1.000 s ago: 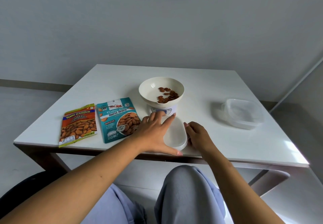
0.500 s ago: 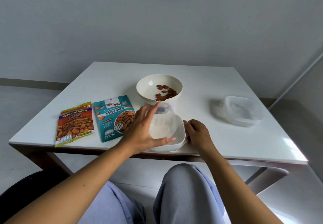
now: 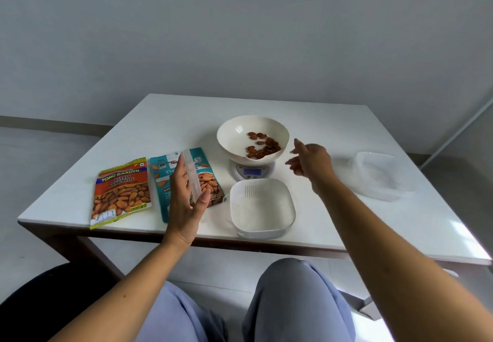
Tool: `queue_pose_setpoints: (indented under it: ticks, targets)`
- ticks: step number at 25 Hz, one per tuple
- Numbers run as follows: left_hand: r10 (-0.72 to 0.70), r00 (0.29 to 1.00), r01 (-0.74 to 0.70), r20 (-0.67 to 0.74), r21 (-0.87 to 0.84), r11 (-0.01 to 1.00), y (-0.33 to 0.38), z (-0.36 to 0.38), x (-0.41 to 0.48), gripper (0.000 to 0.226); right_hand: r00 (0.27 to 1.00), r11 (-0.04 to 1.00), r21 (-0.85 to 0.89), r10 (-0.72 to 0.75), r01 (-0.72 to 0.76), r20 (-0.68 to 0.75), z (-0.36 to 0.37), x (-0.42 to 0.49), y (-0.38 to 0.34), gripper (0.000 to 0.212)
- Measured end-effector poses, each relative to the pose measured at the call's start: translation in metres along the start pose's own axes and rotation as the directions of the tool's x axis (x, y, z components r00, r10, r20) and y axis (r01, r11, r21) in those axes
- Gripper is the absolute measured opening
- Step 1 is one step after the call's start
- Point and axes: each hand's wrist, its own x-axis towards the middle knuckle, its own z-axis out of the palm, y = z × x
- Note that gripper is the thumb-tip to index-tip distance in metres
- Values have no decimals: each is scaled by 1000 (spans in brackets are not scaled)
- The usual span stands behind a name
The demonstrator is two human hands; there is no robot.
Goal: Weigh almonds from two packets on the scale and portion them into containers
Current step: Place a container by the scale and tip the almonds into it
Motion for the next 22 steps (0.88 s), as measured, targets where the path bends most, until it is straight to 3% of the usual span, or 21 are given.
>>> queue_pose_setpoints:
  ticks: [3, 6, 12, 16, 22]
  targets:
    - [-3, 1000, 4, 20, -30, 1000, -1, -1, 1, 98, 976, 984, -12, 176, -175, 127, 16, 21, -17, 38]
    - [16, 1000, -15, 21, -26, 1000, -3, -1, 2, 104, 958, 971, -37, 237, -234, 163, 25, 29, -17, 30]
    - [52, 999, -51, 16, -20, 998, -4, 0, 3, 109, 992, 994, -102, 42, -30, 119, 18, 16, -4, 26]
    - [41, 999, -41, 6, -28, 999, -1, 0, 2, 102, 990, 995, -51, -78, 84, 120, 1, -3, -3, 24]
    - [54, 999, -54, 0, -42, 998, -4, -1, 3, 112, 975, 973, -113, -190, 203, 111, -15, -36, 2, 22]
